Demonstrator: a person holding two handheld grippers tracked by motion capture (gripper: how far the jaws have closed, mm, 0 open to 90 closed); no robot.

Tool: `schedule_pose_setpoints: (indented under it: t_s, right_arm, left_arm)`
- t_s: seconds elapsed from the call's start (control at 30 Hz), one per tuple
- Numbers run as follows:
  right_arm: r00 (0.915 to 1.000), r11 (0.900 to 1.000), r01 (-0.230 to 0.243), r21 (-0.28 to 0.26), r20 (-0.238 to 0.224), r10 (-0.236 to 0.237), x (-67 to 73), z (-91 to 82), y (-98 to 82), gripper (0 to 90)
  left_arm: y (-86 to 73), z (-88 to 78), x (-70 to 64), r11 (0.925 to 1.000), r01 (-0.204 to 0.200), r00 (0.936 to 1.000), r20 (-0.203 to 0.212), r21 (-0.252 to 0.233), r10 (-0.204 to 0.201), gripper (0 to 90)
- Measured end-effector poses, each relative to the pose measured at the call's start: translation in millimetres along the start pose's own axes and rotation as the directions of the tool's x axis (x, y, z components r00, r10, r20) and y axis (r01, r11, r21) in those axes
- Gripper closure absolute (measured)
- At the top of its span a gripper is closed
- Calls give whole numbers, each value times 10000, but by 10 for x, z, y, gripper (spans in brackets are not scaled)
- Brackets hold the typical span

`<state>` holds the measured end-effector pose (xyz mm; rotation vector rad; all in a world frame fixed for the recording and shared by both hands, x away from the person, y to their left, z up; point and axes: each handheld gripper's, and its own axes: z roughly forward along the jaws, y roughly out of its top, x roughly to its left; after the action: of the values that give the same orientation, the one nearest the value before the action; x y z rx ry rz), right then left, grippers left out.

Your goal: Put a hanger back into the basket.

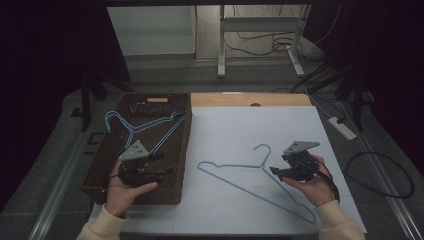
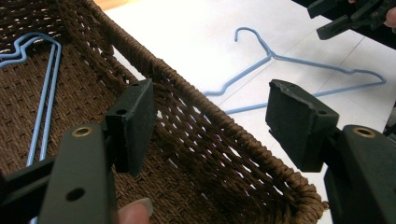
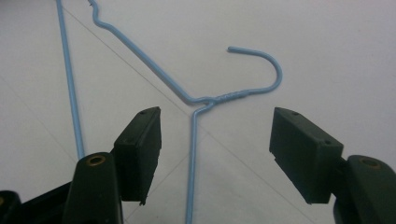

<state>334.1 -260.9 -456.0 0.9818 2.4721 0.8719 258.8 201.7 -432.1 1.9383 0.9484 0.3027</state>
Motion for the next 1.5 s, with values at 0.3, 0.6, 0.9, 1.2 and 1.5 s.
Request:
schedule_pose_setpoints:
  t_s: [0.3,0.6,0.9,1.2,1.5]
  right_arm:
    - [10000,9980,19,628,17,-20,36,88,11,364]
    - [10000,9879,39,1548,-55,-30,46,206,61,402]
    - [9989,9460,246,3234,-467,-100,39,483,143,485]
    - [9985,9107,247,4124,-544,-25,48,663,210,626]
    - [9983,8823,217,4702,-587,67,54,716,280,809]
  left_arm:
    - [4,4,-23,10000,-57,10000,65,27,56,341]
    - [6,-1,-23,10000,-58,10000,80,16,57,341]
    - [1,5,-17,10000,-49,9999,104,34,49,341]
    - [-2,7,-14,10000,-52,9999,118,34,52,341]
    - [-5,13,-21,10000,-79,9999,141,57,78,341]
